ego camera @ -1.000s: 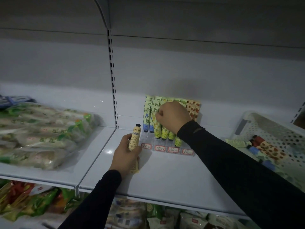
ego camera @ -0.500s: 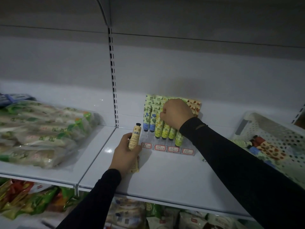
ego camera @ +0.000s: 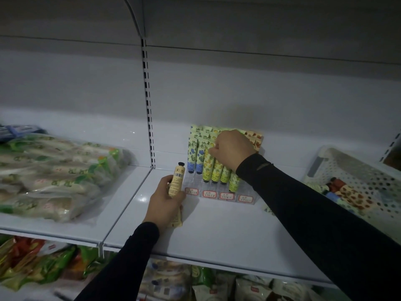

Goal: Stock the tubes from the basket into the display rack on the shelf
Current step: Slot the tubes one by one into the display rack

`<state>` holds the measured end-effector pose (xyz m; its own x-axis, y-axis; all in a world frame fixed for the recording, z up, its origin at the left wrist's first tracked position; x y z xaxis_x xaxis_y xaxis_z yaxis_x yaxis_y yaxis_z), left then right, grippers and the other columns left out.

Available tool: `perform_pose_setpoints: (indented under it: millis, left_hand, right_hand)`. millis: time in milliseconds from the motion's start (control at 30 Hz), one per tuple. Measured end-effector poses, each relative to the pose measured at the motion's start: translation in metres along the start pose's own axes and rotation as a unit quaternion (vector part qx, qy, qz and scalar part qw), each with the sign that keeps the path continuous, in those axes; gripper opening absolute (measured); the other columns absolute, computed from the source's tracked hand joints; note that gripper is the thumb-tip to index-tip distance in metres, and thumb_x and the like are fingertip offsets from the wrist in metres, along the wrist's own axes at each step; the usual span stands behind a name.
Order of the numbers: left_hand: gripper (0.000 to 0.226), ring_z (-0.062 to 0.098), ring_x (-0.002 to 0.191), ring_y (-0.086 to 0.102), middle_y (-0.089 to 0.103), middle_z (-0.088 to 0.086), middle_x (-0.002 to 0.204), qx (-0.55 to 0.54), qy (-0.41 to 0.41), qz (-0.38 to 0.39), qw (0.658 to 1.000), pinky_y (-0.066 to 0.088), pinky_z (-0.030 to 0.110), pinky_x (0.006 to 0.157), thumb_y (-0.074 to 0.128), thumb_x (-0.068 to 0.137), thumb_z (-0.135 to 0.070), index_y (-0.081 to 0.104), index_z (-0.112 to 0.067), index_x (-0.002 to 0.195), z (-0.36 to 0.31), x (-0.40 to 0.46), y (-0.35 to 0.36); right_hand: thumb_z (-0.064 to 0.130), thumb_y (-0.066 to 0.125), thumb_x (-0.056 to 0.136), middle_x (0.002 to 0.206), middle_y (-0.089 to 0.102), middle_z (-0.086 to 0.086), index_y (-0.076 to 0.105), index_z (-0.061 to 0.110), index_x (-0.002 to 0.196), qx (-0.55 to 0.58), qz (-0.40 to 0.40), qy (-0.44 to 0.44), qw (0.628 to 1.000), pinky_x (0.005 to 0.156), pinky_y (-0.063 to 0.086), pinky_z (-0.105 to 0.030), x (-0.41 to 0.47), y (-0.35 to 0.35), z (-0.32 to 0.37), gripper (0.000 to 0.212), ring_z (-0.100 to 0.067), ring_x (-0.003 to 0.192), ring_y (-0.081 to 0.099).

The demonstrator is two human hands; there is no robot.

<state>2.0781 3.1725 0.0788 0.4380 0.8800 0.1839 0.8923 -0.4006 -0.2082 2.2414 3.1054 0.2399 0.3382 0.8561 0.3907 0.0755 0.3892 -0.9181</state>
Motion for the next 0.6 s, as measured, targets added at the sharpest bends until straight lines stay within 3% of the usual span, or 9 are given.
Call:
perform_pose_setpoints:
  millis: [133, 300, 433, 500, 600]
  left_hand:
    - [0.034, 0.018, 0.069, 0.064, 0.066, -0.001, 0.087, -0.003, -0.003, -0.002, 1.0, 0.046, 0.023, 0.059, 0.063, 0.091, -0.016, 0.051, -0.034, 0.118, -0.001, 0.0, 0.0]
    - [0.037, 0.022, 0.067, 0.065, 0.067, 0.005, 0.089, -0.021, -0.009, 0.009, 1.0, 0.055, 0.037, 0.063, 0.064, 0.091, -0.014, 0.051, -0.036, 0.119, -0.004, -0.001, -0.001]
    - [0.038, 0.018, 0.056, 0.063, 0.065, 0.012, 0.084, -0.049, 0.007, 0.057, 0.997, 0.052, 0.028, 0.052, 0.064, 0.094, -0.01, 0.051, -0.031, 0.122, -0.025, -0.011, 0.007]
    - [0.039, 0.021, 0.057, 0.062, 0.063, 0.013, 0.083, -0.066, 0.02, 0.093, 0.993, 0.053, 0.031, 0.052, 0.066, 0.093, -0.01, 0.053, -0.035, 0.12, -0.041, -0.017, 0.016]
    - [0.045, 0.021, 0.059, 0.062, 0.062, 0.013, 0.091, -0.073, 0.043, 0.141, 0.986, 0.053, 0.033, 0.054, 0.068, 0.09, -0.006, 0.054, -0.034, 0.122, -0.062, -0.025, 0.029]
  right_hand:
    - [0.04, 0.055, 0.095, 0.05, 0.039, -0.002, 0.041, 0.012, 0.052, 0.032, -0.049, -0.018, 0.998, 0.053, 0.04, -0.028, -0.005, -0.02, 0.002, 0.052, -0.017, 0.046, 0.039]
    - [0.044, 0.052, 0.095, 0.062, 0.059, -0.016, 0.062, 0.001, 0.063, 0.085, -0.067, -0.03, 0.994, 0.067, 0.052, -0.034, -0.025, -0.03, -0.002, 0.055, -0.027, 0.057, 0.056]
    - [0.046, 0.054, 0.094, 0.075, 0.066, -0.018, 0.068, 0.001, 0.075, 0.146, -0.023, -0.012, 0.989, 0.059, 0.041, -0.023, -0.044, -0.021, -0.01, 0.052, -0.029, 0.068, 0.06]
    - [0.047, 0.055, 0.094, 0.082, 0.068, -0.013, 0.072, 0.006, 0.087, 0.184, -0.003, -0.014, 0.983, 0.061, 0.041, -0.02, -0.052, -0.016, -0.01, 0.045, -0.024, 0.074, 0.061]
    - [0.051, 0.058, 0.091, 0.104, 0.067, 0.001, 0.065, 0.019, 0.119, 0.24, 0.018, -0.011, 0.971, 0.078, 0.048, -0.027, -0.064, -0.01, -0.011, 0.043, -0.013, 0.092, 0.061]
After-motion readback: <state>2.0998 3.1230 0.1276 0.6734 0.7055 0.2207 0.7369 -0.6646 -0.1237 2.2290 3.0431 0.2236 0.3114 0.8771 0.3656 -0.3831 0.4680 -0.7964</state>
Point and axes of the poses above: each hand's wrist, its own x-axis towards the middle knuckle, its own y-axis out of the palm, z = x × y, the point moved 7 cm from there along x, towards the middle knuckle
